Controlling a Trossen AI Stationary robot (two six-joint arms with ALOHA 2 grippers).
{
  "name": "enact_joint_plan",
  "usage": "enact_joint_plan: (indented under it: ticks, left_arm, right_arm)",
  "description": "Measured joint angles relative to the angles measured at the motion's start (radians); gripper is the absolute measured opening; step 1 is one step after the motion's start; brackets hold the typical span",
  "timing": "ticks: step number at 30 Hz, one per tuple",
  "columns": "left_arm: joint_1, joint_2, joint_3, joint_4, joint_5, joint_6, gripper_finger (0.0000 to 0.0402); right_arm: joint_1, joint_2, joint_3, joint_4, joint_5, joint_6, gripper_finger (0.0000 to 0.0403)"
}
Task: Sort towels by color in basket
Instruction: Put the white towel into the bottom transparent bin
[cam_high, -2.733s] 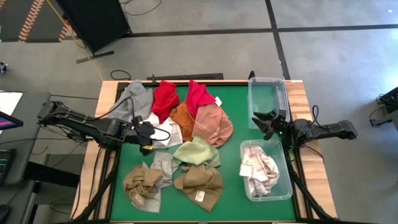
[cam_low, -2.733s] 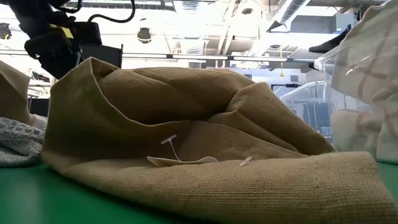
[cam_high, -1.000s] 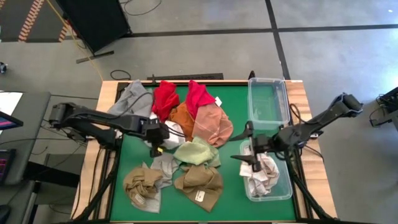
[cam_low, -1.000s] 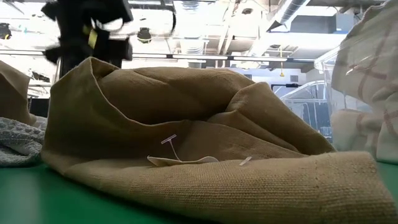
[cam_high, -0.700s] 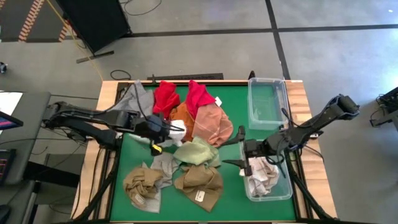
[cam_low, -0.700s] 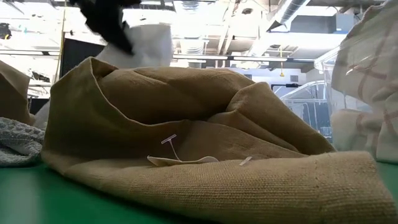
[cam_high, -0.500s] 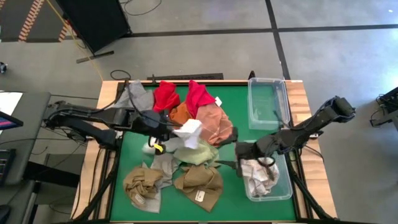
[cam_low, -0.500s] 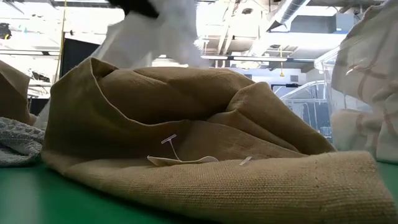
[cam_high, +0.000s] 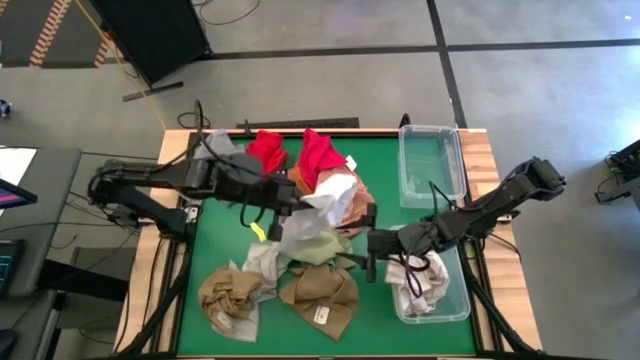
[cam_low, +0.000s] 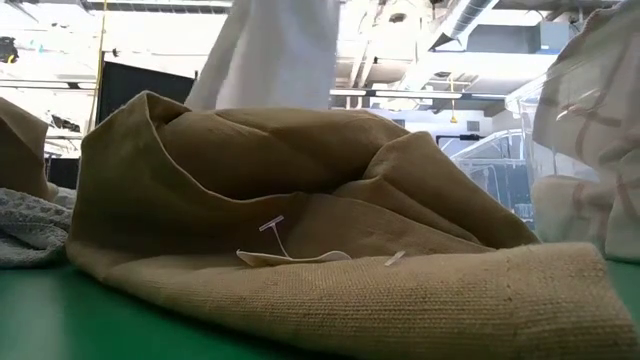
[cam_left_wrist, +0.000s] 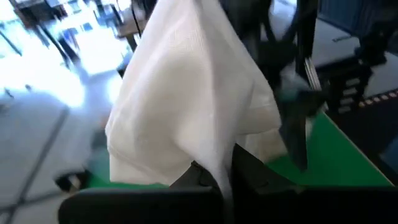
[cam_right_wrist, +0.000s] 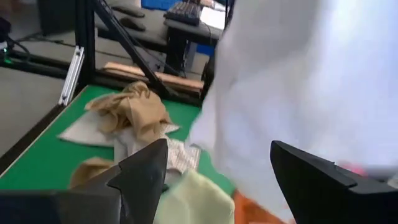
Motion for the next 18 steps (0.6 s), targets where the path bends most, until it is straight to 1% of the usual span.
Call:
enact_joint_plan:
  ticks: [3,5,8,12,18]
  left_arm:
    - [0.001,0.043,0.090,-0.067,-0.023,0.028,0.0000]
    - [0.002,0.067,0.100,-0.114,-0.034,0.031,0.0000]
    - [0.004,0.107,0.082,-0.227,-0.050,0.010,0.0000]
    - [0.007,0.164,-0.005,-0.333,-0.087,-0.034,0.0000]
    - [0.011,0.200,-0.145,-0.342,-0.120,-0.052,0.0000]
  right_arm:
    - [0.001,0.000,0.000,-0.062,0.022,0.039,0.0314]
    - [0.007,0.000,0.000,-0.105,0.025,0.074,0.0314]
    - [0.016,0.000,0.000,-0.183,0.027,0.135,0.0314]
    - [0.034,0.000,0.000,-0.262,0.027,0.203,0.0314]
    - [0.043,0.000,0.000,-0.305,0.037,0.234,0.0314]
